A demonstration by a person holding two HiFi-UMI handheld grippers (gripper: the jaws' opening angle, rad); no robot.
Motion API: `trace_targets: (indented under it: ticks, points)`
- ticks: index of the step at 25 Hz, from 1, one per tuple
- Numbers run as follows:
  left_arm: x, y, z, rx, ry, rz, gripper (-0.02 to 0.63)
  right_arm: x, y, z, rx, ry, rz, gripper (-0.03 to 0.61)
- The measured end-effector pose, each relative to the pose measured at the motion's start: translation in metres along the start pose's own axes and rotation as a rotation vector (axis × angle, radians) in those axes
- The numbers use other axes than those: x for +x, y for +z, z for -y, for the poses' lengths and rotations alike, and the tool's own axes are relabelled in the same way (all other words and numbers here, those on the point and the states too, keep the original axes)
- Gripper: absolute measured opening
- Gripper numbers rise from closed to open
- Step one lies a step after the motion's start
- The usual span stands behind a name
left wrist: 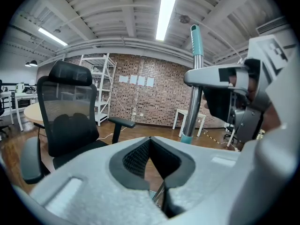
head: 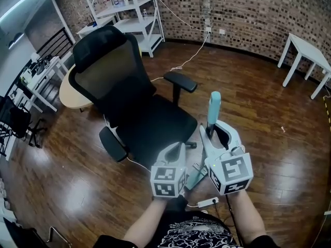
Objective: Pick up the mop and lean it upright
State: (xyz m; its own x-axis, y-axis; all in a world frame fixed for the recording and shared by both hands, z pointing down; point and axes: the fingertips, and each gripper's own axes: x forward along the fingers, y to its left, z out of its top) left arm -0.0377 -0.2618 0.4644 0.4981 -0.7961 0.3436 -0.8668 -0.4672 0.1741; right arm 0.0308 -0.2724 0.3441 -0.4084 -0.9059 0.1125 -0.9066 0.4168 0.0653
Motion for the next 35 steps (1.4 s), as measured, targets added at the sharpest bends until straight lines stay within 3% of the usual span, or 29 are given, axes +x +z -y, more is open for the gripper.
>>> trace_targets:
  ticks: [13, 29, 35]
  points:
    - [0.009, 0.002, -0.046, -0.031, 0.028, -0.012, 0.003, 0.061, -0.082, -0.006, 0.017, 0.004, -0.136, 0.098]
    - [0.036, 0.005, -0.097, -0.051, 0.055, -0.051, 0.003, 0.145, -0.170, -0.026, -0.004, 0.071, -0.328, 0.098]
    - [0.049, 0.010, -0.113, -0.049, 0.051, -0.059, 0.003, 0.178, -0.174, -0.038, -0.009, 0.101, -0.323, 0.098]
